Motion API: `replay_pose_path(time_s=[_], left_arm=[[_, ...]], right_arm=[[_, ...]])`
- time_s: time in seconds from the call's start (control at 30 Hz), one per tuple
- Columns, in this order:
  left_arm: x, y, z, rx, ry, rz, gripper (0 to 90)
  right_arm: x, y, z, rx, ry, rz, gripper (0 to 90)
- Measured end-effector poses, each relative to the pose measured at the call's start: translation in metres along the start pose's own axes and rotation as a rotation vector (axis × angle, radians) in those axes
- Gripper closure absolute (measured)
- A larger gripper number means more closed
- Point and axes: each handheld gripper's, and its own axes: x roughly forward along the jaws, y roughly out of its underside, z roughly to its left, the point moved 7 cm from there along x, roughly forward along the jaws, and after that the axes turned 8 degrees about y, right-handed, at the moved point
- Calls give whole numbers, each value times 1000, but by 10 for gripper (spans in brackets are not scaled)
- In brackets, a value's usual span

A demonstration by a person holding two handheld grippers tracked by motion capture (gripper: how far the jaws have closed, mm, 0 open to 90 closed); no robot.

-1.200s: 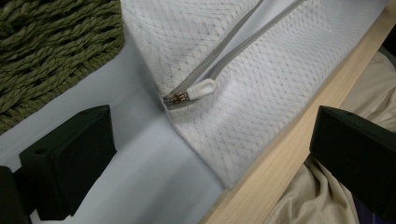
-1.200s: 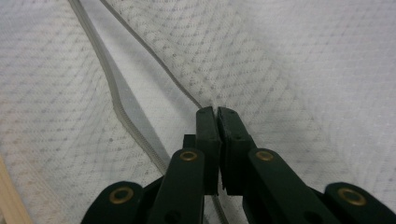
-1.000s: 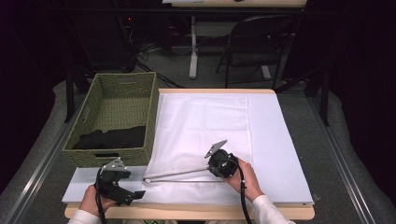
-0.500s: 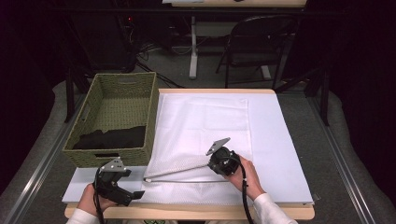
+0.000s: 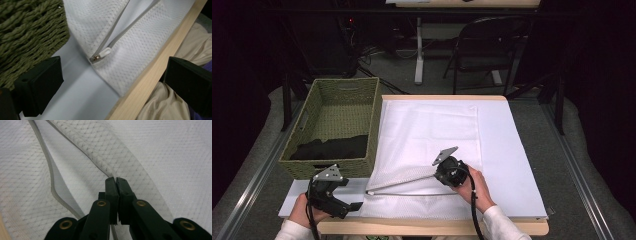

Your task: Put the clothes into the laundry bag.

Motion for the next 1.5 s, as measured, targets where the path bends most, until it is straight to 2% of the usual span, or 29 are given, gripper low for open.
replay_pose_path(time_s=[0.2, 0.33, 0.5, 0.73, 0.87, 1.03, 1.13, 1.43, 1.5], left_arm=[[-13, -5, 2, 13, 8, -13, 16], [-17, -8, 3, 23, 10, 3, 10], [-24, -14, 7, 41, -5, 45, 6], [-31, -23, 10, 56, -3, 54, 9], [-34, -26, 11, 79, 8, 63, 11], [-37, -29, 13, 98, 2, 76, 11], [-41, -35, 17, 108, -4, 99, 11], [-56, -50, 33, 115, -27, 124, 14], [-60, -55, 37, 120, -41, 136, 14]], right_arm=[[-2, -2, 0, -5, 1, -8, 889], [-2, -2, 0, -4, 3, -11, 889], [-2, -2, -1, -5, 1, -11, 889], [-1, -1, 0, 3, 2, -9, 889], [0, -1, 0, -6, 1, -10, 889], [-1, 0, 0, -9, 4, -11, 891], [-1, 0, 0, -12, 5, -10, 891], [-2, 0, 1, -9, 2, -12, 891], [-2, 0, 1, -15, 2, -13, 891]])
